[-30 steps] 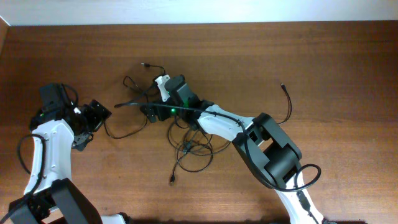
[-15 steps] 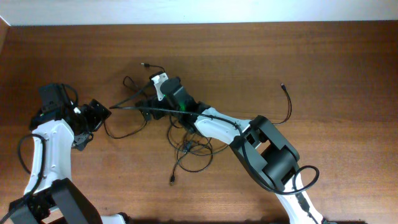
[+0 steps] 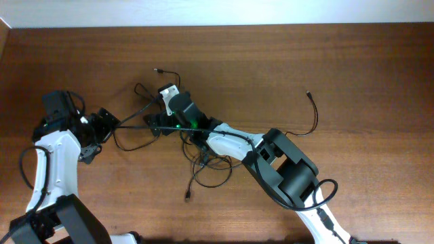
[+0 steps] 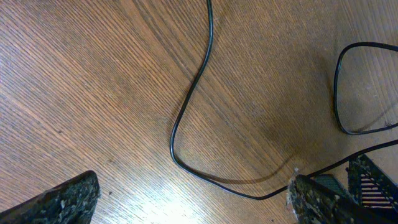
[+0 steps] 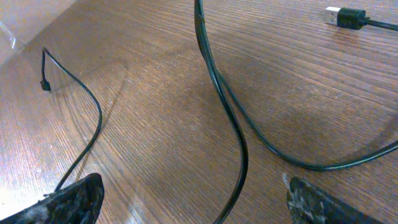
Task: Untangle cables
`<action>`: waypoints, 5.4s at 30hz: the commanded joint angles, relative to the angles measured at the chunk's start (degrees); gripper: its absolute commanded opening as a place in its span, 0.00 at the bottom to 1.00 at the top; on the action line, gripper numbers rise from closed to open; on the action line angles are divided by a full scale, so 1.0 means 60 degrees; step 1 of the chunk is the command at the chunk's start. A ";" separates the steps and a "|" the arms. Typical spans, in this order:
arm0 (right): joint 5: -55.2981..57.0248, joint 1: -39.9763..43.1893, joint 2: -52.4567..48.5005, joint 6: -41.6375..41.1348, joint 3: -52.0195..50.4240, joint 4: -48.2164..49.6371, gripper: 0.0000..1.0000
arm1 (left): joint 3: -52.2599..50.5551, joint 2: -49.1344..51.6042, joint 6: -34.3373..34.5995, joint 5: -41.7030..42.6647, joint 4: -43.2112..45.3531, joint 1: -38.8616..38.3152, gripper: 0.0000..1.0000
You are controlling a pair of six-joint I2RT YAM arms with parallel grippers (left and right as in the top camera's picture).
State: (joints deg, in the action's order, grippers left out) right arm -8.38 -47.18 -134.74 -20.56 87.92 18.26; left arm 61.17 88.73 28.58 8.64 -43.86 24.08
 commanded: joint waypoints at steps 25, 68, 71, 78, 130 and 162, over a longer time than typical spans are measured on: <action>-0.2561 0.2302 0.3748 0.0382 0.0102 -0.9806 0.69 | -0.0018 -0.0189 -0.3865 0.4189 0.0678 -0.0011 0.99; -0.1989 0.7555 0.4983 0.0382 0.0066 -1.3584 0.98 | 0.2980 0.3289 0.0040 -0.2696 0.2980 -0.4266 0.71; -0.1989 0.7555 0.4983 0.0382 0.0066 -1.3584 0.99 | 0.2980 0.3370 0.0127 -0.2667 0.2980 -0.4215 0.59; -0.1989 0.7555 0.4983 0.0382 0.0066 -1.3584 0.98 | 0.2973 0.4087 0.0120 -0.2663 0.3144 -0.4233 0.06; -0.1989 0.7555 0.4983 0.0382 0.0066 -1.3584 0.98 | 0.4991 0.1260 -0.0171 0.0812 0.0000 -0.1541 0.99; -0.1989 0.7555 0.4983 0.0382 0.0066 -1.3588 0.99 | 0.1271 0.1300 -0.2171 0.0914 0.0787 -0.5067 0.00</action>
State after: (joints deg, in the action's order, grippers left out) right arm -20.64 -1.85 -104.53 -18.41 88.82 -63.22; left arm 69.38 96.12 15.97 13.56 -41.63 -4.82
